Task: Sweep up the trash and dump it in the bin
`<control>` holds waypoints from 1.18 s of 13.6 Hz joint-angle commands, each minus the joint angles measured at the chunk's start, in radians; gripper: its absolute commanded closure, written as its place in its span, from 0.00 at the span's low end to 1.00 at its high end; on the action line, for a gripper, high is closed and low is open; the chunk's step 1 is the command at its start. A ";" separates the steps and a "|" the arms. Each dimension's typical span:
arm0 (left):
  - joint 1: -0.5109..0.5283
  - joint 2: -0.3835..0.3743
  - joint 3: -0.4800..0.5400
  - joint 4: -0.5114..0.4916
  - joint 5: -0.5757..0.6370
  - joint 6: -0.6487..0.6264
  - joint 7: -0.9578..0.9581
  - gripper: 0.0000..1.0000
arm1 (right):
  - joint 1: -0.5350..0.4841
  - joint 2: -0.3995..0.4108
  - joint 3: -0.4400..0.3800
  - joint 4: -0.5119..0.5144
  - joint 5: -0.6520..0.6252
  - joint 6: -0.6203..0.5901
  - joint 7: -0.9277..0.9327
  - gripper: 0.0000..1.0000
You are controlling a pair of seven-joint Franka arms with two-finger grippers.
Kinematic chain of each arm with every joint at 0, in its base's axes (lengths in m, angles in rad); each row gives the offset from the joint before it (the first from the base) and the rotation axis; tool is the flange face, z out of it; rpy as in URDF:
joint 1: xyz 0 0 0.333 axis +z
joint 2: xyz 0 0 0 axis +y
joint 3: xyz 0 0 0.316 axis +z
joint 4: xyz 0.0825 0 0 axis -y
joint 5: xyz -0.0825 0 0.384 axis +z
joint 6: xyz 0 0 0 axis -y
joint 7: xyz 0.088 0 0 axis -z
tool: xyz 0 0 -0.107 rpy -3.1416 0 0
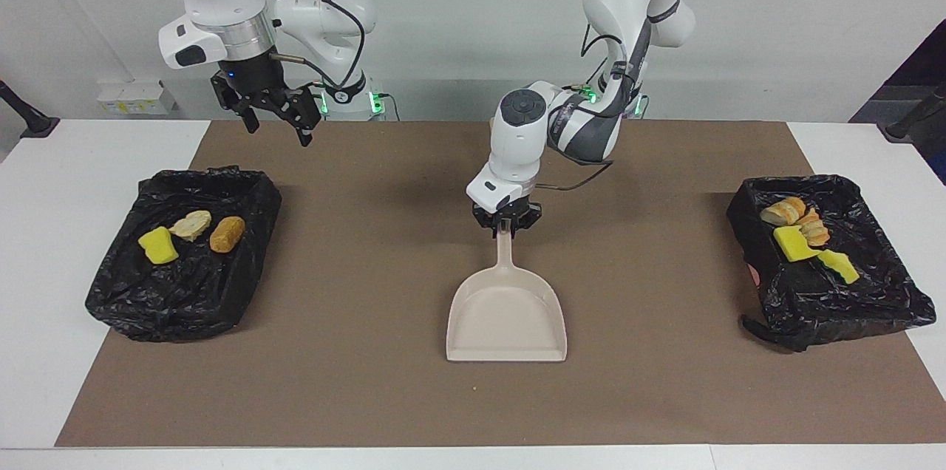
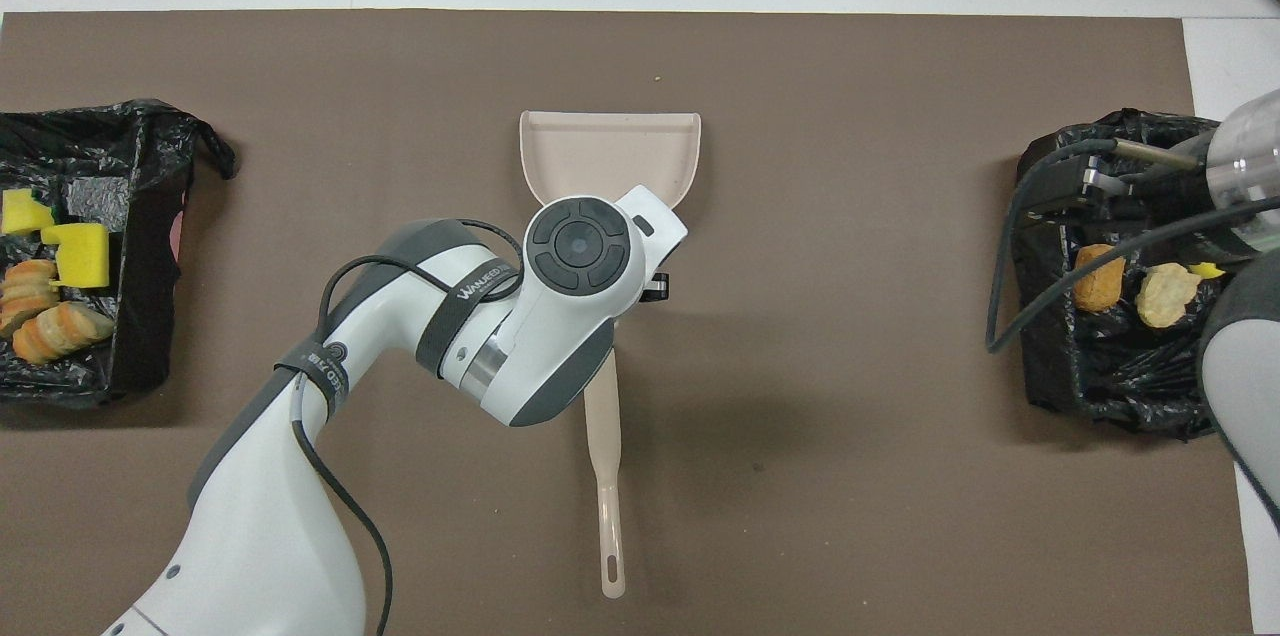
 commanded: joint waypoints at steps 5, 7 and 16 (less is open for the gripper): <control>0.052 -0.086 0.031 -0.016 -0.010 -0.052 0.039 0.00 | 0.001 -0.010 -0.035 -0.009 0.021 -0.027 -0.022 0.00; 0.106 -0.131 0.031 -0.017 -0.010 -0.122 0.125 0.00 | 0.002 -0.010 -0.037 -0.006 0.022 -0.030 -0.018 0.00; 0.420 -0.330 0.028 -0.059 -0.015 -0.373 0.500 0.00 | 0.004 -0.030 -0.041 -0.012 0.019 -0.082 -0.137 0.00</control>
